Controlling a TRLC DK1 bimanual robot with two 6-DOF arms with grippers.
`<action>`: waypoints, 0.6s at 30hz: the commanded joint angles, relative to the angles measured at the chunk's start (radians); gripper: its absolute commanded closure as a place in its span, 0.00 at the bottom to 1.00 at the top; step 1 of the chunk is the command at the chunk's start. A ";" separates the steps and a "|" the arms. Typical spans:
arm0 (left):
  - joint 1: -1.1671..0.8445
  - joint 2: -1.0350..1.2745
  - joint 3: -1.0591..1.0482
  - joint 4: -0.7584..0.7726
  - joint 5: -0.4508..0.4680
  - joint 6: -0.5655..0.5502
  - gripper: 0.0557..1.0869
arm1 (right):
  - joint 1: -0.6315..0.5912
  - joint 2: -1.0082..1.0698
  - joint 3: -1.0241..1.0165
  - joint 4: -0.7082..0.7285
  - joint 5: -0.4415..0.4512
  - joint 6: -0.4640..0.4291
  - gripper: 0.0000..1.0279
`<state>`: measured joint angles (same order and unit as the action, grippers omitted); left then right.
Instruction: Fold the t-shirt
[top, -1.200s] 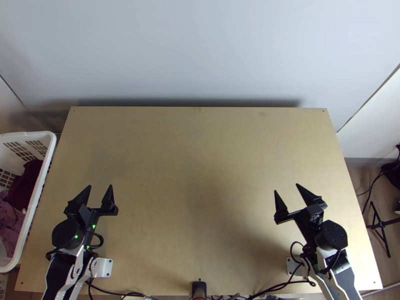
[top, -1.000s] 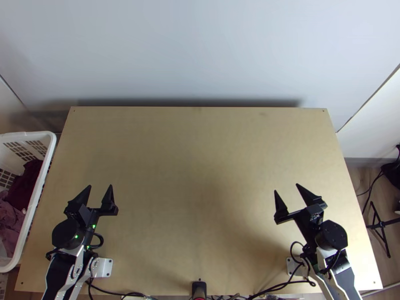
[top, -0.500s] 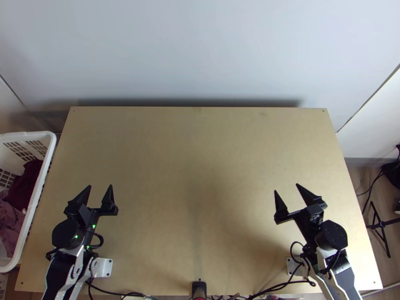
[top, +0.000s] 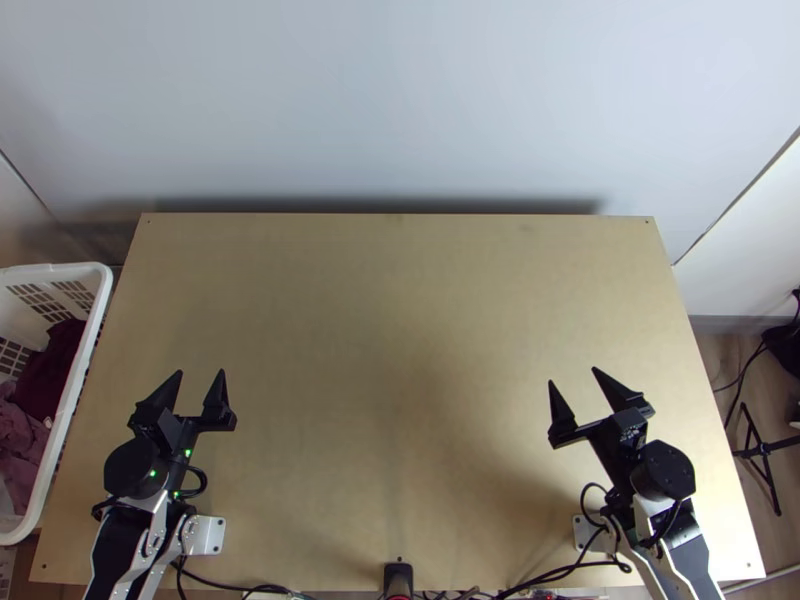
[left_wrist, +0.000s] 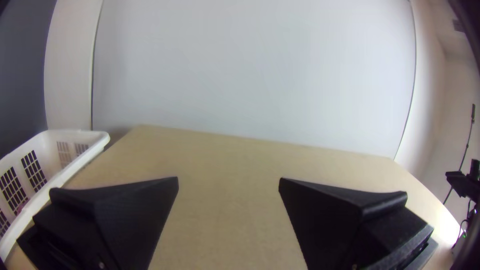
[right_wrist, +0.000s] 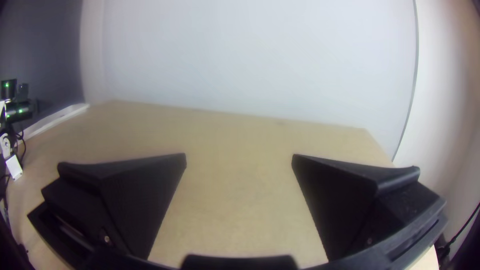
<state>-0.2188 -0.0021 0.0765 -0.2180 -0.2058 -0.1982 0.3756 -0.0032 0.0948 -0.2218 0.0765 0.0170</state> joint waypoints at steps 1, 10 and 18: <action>-0.001 0.001 0.000 0.000 0.000 0.000 0.05 | 0.000 0.000 0.000 -0.001 0.000 0.000 0.04; -0.011 0.001 0.000 0.000 0.002 0.000 0.05 | 0.000 0.000 0.000 -0.001 0.000 0.000 0.04; -0.031 0.001 0.000 -0.006 0.002 -0.033 0.05 | 0.000 0.000 0.000 -0.001 0.000 0.000 0.04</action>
<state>-0.2409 -0.0017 0.0765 -0.2180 -0.2039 -0.2039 0.3756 -0.0032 0.0948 -0.2218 0.0765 0.0170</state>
